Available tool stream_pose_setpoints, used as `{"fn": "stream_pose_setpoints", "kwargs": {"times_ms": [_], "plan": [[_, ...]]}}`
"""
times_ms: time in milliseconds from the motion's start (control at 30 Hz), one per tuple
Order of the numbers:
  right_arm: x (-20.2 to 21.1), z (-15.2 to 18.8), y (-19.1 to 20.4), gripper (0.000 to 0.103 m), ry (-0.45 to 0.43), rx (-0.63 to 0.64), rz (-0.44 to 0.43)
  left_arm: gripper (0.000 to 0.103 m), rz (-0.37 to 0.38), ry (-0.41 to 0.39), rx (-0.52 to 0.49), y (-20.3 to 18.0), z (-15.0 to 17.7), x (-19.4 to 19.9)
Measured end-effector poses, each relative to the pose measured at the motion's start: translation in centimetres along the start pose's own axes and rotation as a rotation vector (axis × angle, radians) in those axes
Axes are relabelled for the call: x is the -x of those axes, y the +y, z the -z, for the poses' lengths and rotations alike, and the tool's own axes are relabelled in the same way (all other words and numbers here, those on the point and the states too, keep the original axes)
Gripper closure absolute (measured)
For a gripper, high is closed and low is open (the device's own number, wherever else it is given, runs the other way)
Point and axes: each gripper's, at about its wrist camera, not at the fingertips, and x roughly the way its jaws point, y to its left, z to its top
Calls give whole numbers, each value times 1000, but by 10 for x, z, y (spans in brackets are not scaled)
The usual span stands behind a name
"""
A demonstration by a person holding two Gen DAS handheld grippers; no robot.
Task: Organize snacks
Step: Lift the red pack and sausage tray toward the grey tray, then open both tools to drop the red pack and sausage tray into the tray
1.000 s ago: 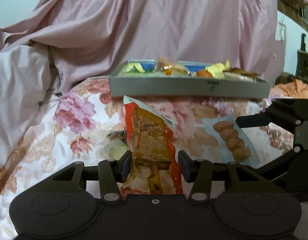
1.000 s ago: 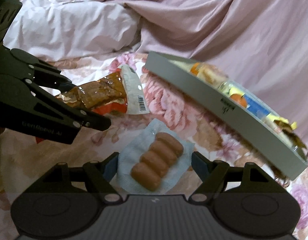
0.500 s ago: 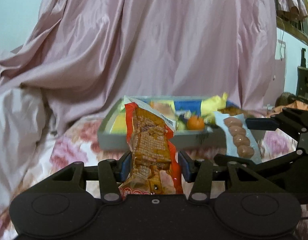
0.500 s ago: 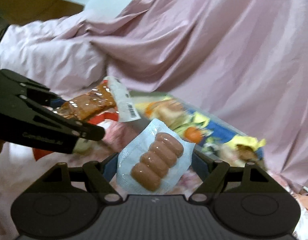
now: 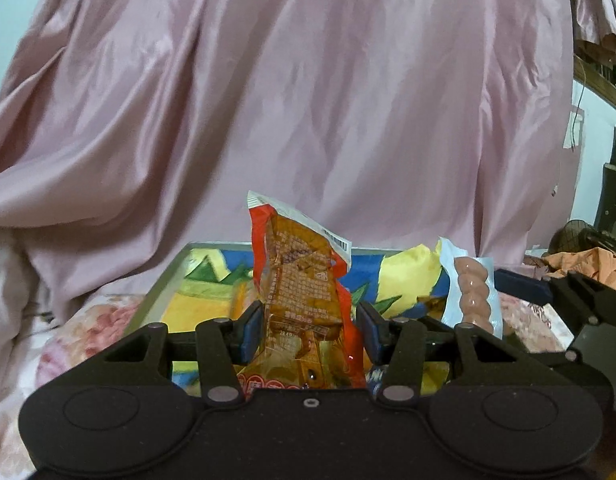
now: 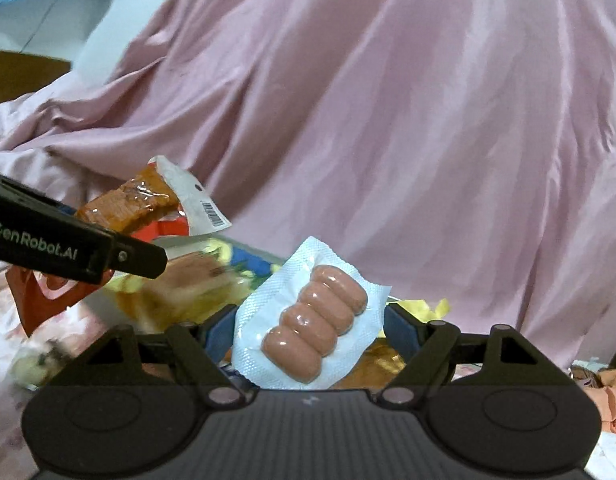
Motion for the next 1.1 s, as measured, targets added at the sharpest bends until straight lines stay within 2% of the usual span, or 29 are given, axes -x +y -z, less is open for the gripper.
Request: {"fn": "stream_pose_setpoints", "kwargs": {"times_ms": [500,667,1000,1100], "plan": [[-30,13,-37,21,29,-142,34,51,8,61,0,-30,-8,-65],[-31,21,-44,20,48,-195,26,51,6,83,12,-32,-5,-74],[-31,22,-42,19,61,-199,11,50,0,98,51,-27,-1,-78],[-31,23,-42,18,70,-200,7,43,-7,100,55,-27,-1,-79]]}}
